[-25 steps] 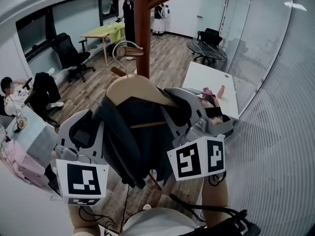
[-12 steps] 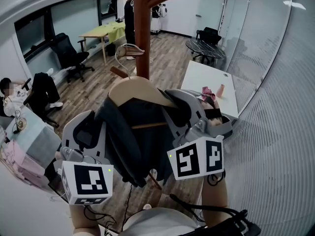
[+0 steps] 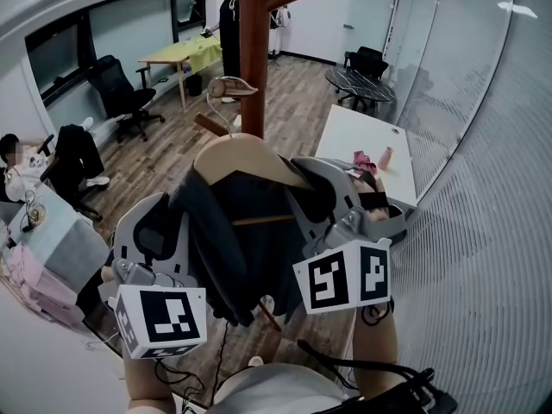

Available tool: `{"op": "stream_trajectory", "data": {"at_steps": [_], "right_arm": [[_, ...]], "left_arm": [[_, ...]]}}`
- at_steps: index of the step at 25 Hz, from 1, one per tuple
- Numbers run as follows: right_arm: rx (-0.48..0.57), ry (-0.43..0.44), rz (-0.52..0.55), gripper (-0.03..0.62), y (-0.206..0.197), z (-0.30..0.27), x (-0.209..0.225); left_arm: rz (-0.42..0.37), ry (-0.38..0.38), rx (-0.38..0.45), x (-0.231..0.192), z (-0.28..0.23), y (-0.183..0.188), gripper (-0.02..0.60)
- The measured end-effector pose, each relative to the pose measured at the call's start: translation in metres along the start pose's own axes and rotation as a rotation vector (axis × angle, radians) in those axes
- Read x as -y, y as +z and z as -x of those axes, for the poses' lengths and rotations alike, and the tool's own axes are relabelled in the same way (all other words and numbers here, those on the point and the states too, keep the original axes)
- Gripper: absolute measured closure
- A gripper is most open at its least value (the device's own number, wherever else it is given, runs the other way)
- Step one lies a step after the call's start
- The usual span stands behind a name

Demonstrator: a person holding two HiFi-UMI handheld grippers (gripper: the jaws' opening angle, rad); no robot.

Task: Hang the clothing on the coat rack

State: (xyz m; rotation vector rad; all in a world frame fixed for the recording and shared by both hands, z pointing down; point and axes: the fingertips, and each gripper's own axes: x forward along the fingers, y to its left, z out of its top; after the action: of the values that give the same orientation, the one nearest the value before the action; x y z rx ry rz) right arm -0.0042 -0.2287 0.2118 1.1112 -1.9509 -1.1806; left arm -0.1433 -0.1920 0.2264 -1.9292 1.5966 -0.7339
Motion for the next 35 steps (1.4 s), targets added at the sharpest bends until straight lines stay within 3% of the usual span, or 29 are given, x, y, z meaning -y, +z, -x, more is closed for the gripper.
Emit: {"op": "stream_trajectory", "data": {"at_steps": [17,35], "right_arm": [[-0.012,-0.004,-0.008,0.484,-0.011,-0.001,-0.006],[-0.039,0.000,-0.017,0.484,-0.022,-0.009,-0.010]], "left_arm": [[-0.011,0.065,-0.017,0.011,-0.002,-0.001,0.472],[-0.013,0.067,-0.036,0.017,-0.017,-0.006,0.472]]}}
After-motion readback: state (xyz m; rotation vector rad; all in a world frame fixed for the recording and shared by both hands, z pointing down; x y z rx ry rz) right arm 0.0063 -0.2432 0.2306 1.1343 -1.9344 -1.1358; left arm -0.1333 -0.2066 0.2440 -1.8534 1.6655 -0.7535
